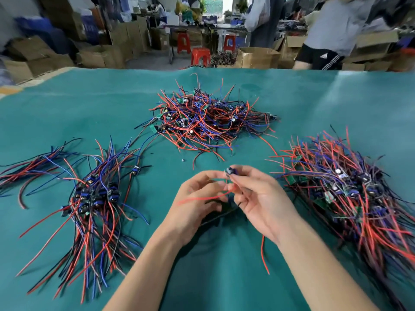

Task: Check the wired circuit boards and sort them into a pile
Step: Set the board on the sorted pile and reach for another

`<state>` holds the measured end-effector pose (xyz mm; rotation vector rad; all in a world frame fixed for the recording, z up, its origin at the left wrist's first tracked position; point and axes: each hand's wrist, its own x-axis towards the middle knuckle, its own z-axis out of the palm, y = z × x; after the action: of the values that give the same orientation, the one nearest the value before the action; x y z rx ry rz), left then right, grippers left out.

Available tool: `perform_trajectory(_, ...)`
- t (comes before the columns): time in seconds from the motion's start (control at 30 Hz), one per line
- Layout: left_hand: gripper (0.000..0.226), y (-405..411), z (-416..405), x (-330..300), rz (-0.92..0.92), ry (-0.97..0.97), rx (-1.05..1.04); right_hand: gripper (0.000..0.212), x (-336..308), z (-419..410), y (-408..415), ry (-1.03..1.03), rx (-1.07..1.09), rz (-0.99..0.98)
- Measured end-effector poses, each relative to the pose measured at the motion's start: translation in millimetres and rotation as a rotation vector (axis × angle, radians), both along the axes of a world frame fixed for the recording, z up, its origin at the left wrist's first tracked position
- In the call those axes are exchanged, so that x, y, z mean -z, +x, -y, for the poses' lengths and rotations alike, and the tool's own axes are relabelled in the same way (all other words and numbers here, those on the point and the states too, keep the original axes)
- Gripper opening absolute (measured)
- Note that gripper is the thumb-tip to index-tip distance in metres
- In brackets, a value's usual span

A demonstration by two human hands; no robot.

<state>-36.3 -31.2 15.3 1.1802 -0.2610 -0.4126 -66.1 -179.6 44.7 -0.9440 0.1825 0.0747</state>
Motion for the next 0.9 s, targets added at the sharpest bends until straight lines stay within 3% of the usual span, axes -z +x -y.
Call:
perform_trajectory(0.43, 0.034, -2, 4, 8, 0.079, 0.052, -0.162, 0.024, 9, -8, -1, -0.264, 0.056, -0.024)
perform_trajectory(0.53, 0.039, -2, 3, 8, 0.067, 0.058, -0.140, 0.016, 11, -6, -1, -0.361, 0.090, -0.025)
perform_trajectory(0.7, 0.011, -1, 2, 9, 0.044, 0.064, -0.092, 0.016, 15, -5, -1, -0.426, 0.124, 0.022)
perform_trajectory(0.9, 0.024, -4, 7, 8, 0.075, 0.092, -0.034, 0.019, 20, 0, -1, -0.640, 0.140, 0.060)
